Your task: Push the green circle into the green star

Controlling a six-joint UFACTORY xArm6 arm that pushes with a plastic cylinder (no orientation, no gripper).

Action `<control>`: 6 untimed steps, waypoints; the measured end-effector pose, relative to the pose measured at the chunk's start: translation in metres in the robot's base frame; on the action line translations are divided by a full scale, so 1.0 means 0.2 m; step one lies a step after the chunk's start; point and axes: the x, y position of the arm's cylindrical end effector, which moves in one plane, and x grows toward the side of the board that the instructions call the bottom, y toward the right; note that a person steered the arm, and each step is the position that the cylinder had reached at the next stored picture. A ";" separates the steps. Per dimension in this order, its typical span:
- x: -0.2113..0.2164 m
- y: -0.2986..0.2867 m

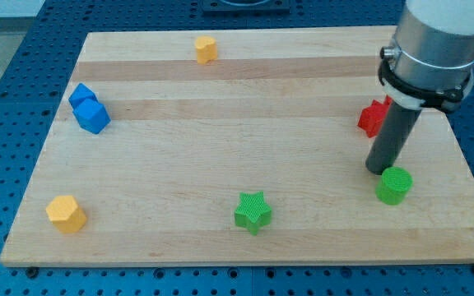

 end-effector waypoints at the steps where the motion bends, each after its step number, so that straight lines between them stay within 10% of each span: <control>1: 0.14 0.17; 6: 0.43 0.40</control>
